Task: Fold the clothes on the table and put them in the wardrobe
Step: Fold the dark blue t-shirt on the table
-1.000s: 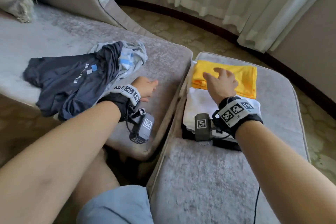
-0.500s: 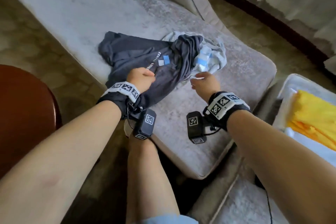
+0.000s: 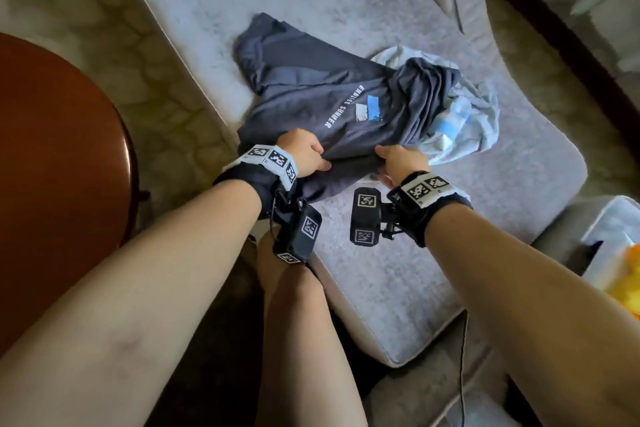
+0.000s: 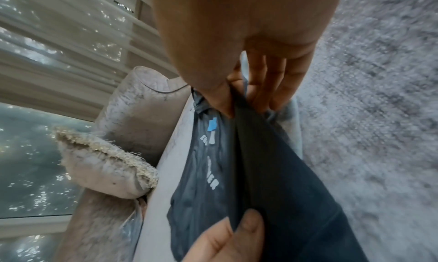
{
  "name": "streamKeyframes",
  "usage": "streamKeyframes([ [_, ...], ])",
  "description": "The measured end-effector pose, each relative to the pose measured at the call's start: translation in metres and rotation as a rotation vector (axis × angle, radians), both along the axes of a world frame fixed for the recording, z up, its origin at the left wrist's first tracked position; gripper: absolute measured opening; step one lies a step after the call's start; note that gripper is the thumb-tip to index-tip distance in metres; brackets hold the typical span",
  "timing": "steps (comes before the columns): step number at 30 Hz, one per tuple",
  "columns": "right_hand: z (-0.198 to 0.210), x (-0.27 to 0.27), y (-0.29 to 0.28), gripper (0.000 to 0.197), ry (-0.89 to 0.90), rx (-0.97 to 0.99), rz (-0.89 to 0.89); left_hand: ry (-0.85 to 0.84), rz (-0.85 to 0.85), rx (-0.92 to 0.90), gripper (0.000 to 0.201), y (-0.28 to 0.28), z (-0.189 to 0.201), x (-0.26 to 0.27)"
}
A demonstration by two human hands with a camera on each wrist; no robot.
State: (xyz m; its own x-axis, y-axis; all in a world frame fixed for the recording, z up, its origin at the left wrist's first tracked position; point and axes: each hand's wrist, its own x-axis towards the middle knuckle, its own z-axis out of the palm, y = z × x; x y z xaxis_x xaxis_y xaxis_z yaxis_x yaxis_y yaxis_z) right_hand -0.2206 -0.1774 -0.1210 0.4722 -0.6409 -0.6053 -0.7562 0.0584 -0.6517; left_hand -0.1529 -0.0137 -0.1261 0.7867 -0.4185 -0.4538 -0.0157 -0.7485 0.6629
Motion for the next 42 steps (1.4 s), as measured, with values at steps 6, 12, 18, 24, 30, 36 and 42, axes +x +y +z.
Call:
streamKeyframes([
  [6, 0.044, 0.005, 0.032, 0.02, -0.152, 0.146, 0.063, 0.078, 0.184, -0.361, 0.03, 0.056, 0.051, -0.014],
  [12, 0.114, 0.008, 0.134, 0.042, -0.177, 0.101, 0.377, -0.041, 0.411, -0.534, 0.031, 0.13, 0.136, -0.043],
  [18, 0.199, -0.017, 0.23, 0.065, -0.239, 0.23, 0.595, -0.183, 0.467, -0.669, 0.022, 0.213, 0.212, -0.09],
  [24, 0.25, -0.055, 0.306, 0.017, -0.438, 0.325, 0.838, -0.059, 0.372, -0.766, 0.015, 0.291, 0.251, -0.159],
  [30, 0.28, -0.103, 0.366, 0.023, -0.634, 0.419, 0.844, -0.29, 0.659, -0.787, 0.022, 0.358, 0.282, -0.193],
  [36, 0.302, -0.143, 0.408, 0.028, -0.668, 0.429, 0.959, -0.36, 0.437, -0.587, 0.071, 0.383, 0.281, -0.218],
  [42, 0.309, -0.154, 0.406, 0.015, -0.656, 0.475, 0.977, -0.229, 0.292, -0.433, 0.018, 0.397, 0.286, -0.241],
])
